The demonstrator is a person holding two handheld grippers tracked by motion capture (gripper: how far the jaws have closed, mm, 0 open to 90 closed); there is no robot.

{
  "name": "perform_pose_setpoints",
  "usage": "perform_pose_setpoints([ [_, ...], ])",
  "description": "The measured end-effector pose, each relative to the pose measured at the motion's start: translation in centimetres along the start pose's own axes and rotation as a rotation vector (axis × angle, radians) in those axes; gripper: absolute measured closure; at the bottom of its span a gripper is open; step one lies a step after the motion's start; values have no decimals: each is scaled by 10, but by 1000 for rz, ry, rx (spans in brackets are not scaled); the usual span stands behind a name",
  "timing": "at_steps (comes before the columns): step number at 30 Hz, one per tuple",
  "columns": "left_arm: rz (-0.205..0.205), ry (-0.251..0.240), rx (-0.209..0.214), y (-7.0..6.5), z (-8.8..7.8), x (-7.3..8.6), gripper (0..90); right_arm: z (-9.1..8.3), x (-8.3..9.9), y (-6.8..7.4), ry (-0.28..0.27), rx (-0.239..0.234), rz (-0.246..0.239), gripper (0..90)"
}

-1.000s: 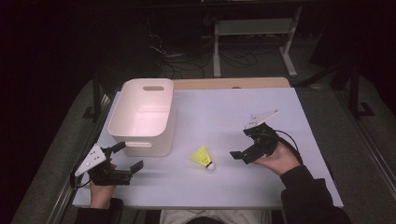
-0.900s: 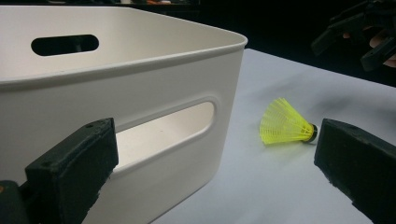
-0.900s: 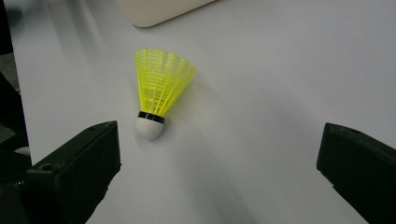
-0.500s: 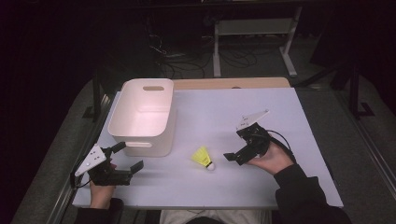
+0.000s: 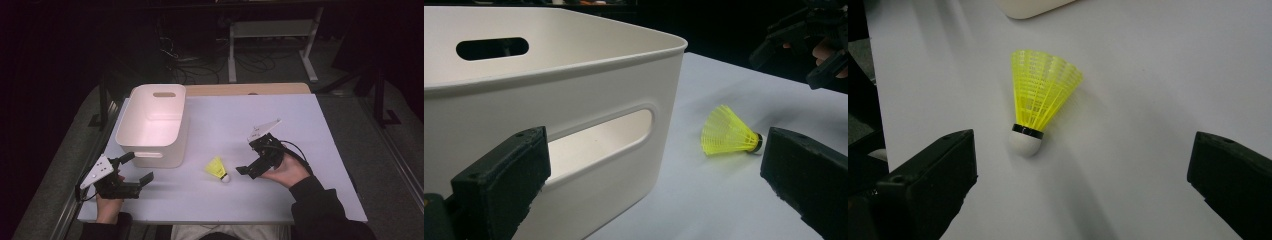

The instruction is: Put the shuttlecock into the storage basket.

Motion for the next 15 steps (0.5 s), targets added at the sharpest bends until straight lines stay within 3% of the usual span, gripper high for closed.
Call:
perform_pose_setpoints([
  [15,-1,-1,3,-1,0,0,0,16,1,8,33,-23,-11,0],
])
Point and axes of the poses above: each handheld gripper's, and its own axes: z roughly forward along the jaws, x roughly out of its underside, y roughly to its left, the point moved 7 cm from there along z, roughly forward along the jaws, and after that the axes turned 10 degrees about z, right-handed, at the moved point
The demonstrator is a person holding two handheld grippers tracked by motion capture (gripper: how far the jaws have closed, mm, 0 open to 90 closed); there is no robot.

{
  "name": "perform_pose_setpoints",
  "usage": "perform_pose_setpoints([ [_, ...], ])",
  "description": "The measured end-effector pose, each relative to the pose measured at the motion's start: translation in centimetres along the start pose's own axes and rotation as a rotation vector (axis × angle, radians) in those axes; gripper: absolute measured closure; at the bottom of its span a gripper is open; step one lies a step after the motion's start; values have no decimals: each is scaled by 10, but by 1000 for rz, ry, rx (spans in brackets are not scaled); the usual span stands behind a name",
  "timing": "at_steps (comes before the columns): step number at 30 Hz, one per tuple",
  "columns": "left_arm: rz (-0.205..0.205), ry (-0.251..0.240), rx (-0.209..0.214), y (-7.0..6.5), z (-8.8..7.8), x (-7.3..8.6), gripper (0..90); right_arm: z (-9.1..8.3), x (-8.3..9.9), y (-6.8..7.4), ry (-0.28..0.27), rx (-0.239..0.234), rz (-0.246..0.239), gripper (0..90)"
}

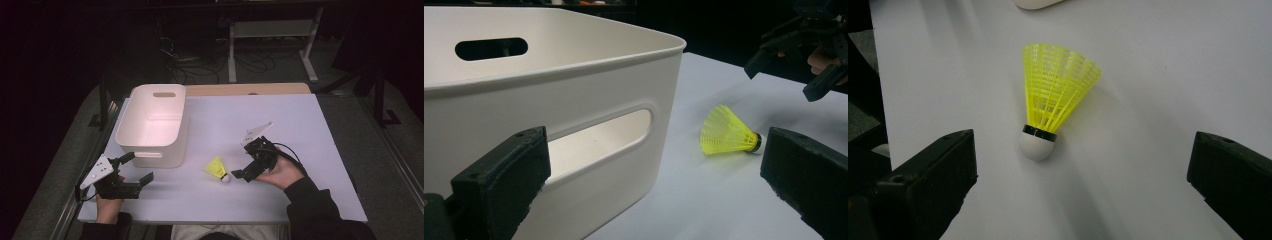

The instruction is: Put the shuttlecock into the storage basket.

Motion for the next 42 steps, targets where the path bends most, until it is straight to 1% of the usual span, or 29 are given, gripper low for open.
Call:
perform_pose_setpoints([
  [10,1,1,1,0,0,0,0,9,1,3,6,-26,23,0],
  [18,2,2,2,0,0,0,0,19,3,6,27,-27,13,0],
  [21,3,2,2,0,0,0,0,22,4,8,34,-25,19,0],
  [27,2,1,3,0,0,0,0,27,5,10,41,-31,18,0],
  [29,2,1,2,0,0,0,0,29,6,11,44,-31,11,0],
  [37,2,1,3,0,0,0,0,36,8,12,58,-33,16,0],
  [42,0,-1,4,-1,0,0,0,40,9,14,67,-32,5,0],
])
Point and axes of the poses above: each handheld gripper's, and its own axes: z roughly forward along the jaws, x roughly out of its underside, y roughly to its left, the point moved 7 cm from there along z, roughly forward along the jaws, and after that the axes turned 10 degrees about z, right-handed, at the moved point
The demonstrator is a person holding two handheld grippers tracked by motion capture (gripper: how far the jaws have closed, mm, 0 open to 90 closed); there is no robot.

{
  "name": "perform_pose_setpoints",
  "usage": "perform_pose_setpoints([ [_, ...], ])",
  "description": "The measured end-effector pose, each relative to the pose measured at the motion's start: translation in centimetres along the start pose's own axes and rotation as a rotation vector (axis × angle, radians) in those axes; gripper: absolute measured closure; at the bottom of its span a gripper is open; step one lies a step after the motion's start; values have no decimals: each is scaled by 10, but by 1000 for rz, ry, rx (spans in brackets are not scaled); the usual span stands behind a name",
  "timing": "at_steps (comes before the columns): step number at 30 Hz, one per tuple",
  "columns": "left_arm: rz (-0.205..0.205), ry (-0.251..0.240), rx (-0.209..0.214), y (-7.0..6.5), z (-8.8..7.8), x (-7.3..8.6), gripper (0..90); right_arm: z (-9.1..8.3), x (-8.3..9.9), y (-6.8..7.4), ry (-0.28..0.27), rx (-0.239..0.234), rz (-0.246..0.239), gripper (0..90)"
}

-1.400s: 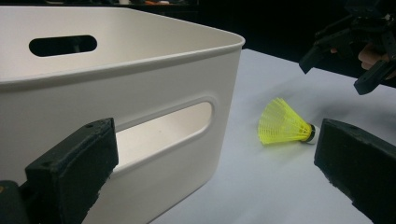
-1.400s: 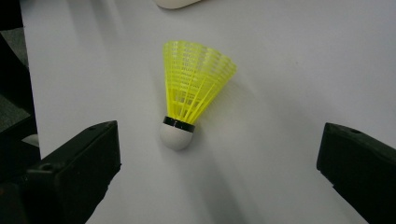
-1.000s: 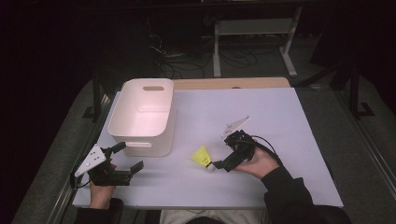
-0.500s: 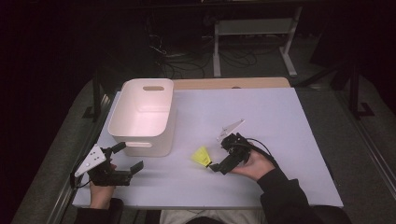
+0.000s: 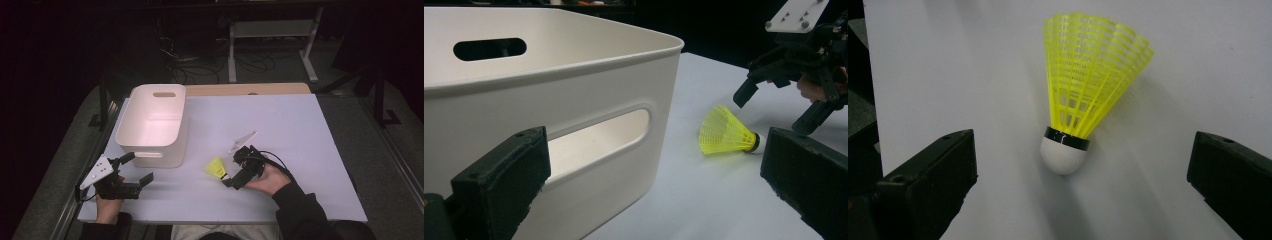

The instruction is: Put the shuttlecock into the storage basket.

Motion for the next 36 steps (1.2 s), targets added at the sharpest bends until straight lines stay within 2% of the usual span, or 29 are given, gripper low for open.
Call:
perform_pose_setpoints([
  [5,2,2,1,0,0,0,0,3,0,1,6,1,-3,0],
  [7,3,3,1,0,0,0,0,6,1,0,12,18,-7,0],
  [14,2,1,0,0,0,0,0,12,5,2,32,15,-7,51],
  [21,-1,-1,6,-1,0,0,0,15,7,2,53,17,16,152],
  [25,-1,-2,5,-1,0,0,0,16,8,2,63,7,25,247],
  [36,-1,-4,6,-1,0,0,0,19,6,4,63,15,22,398],
])
Point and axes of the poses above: each handheld gripper's, and its own axes: z roughly forward along the jaws, x roughly out of its underside, y roughly to its left, the point moved 7 cm from there along z, roughly forward along the jaws, and after that the axes turned 10 degrees about z, right-handed, at the moved point
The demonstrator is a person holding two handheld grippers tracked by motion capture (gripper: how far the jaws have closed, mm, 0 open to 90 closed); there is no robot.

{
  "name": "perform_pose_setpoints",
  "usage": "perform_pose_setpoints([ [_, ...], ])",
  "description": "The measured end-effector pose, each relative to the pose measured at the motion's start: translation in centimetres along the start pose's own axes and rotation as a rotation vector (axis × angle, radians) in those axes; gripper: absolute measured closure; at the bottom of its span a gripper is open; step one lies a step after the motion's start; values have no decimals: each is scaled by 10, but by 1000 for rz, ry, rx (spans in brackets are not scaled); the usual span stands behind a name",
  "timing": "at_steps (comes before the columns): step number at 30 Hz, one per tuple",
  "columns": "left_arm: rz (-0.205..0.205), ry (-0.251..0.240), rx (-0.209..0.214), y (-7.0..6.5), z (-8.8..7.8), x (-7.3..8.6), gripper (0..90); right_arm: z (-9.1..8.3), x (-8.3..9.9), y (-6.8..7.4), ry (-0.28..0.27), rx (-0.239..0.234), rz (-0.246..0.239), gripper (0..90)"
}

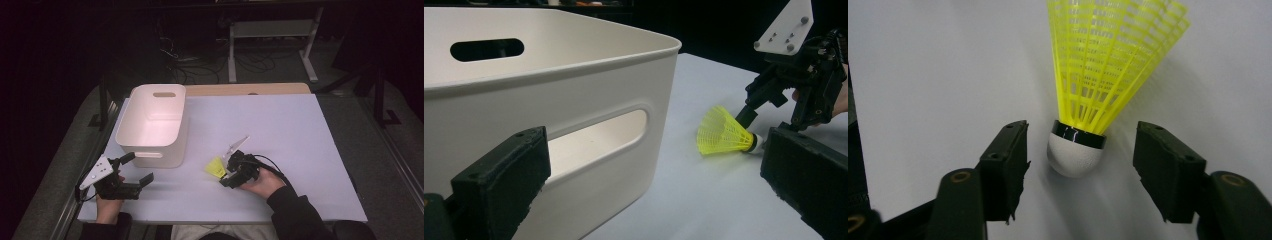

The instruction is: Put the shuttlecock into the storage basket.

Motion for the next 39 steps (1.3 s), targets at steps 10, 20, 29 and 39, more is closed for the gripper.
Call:
perform_pose_setpoints([
  [10,0,0,1,0,0,0,0,2,-1,0,8,-18,29,494],
  [20,0,0,2,0,0,0,0,4,-1,1,18,-28,58,611],
  [29,1,2,0,0,0,0,0,4,-2,-1,23,-14,73,627],
  [39,0,3,-2,0,0,0,0,-5,-5,-1,3,-10,79,629],
])
Point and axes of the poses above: each handheld gripper's, and its own axes: z roughly forward along the jaws, x roughly out of its underside, y roughly to its left, the point moved 7 cm from there along z, roughly forward along the jaws, and after that the axes turned 10 degrees about z, right-handed, at the moved point
